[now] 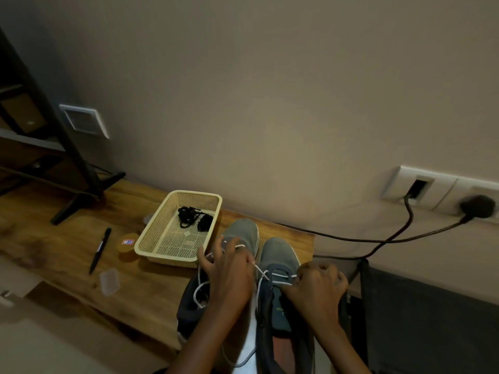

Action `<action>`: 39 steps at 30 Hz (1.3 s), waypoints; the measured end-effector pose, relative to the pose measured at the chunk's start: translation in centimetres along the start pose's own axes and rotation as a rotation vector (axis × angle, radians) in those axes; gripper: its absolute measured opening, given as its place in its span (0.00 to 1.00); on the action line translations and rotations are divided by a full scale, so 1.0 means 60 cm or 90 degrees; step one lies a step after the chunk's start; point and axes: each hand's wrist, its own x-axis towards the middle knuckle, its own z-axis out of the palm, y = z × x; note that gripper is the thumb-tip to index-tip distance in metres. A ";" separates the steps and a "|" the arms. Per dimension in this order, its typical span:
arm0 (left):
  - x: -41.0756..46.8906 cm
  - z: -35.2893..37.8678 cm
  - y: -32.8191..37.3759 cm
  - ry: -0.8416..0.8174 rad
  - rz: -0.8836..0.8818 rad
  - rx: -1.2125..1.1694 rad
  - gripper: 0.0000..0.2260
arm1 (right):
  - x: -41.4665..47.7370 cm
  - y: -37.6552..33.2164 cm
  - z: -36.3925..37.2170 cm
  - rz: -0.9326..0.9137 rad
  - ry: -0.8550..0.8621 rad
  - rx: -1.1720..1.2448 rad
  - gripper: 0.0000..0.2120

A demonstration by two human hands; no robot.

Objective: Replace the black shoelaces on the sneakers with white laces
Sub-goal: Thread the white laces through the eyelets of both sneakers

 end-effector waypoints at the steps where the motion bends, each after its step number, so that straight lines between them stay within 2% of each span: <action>1: 0.000 -0.002 -0.001 0.017 -0.015 -0.010 0.08 | 0.000 0.000 0.000 0.000 -0.002 0.004 0.12; 4: -0.001 -0.004 0.000 0.021 0.007 -0.029 0.08 | 0.000 0.000 -0.001 -0.002 -0.005 0.007 0.12; 7: -0.004 0.004 0.007 -0.046 0.100 0.010 0.09 | -0.002 -0.001 0.001 -0.009 0.000 0.013 0.11; 10: -0.006 0.008 0.011 -0.082 0.114 0.038 0.08 | -0.002 0.000 0.004 -0.004 0.001 0.014 0.11; 16: -0.003 -0.004 -0.001 0.043 -0.011 -0.019 0.07 | -0.001 0.001 0.009 0.008 0.001 0.020 0.14; 19: -0.002 -0.007 -0.006 0.118 -0.025 -0.052 0.08 | 0.000 0.000 0.008 0.011 0.005 0.015 0.14; 22: -0.002 -0.005 0.001 0.042 0.056 -0.033 0.12 | 0.001 -0.001 0.010 0.010 -0.001 0.012 0.15; 25: -0.006 0.004 0.011 -0.054 0.144 0.038 0.10 | 0.000 0.000 0.010 -0.001 0.000 0.009 0.14; 31: -0.003 0.007 0.005 -0.035 0.066 0.047 0.09 | 0.000 -0.003 0.004 0.003 -0.005 -0.002 0.16; 36: -0.002 0.000 0.000 0.033 -0.028 0.021 0.08 | 0.000 0.000 0.008 -0.004 -0.010 -0.004 0.12; 39: -0.002 -0.002 -0.002 0.039 0.016 -0.010 0.08 | -0.001 -0.001 0.008 -0.005 -0.011 -0.001 0.12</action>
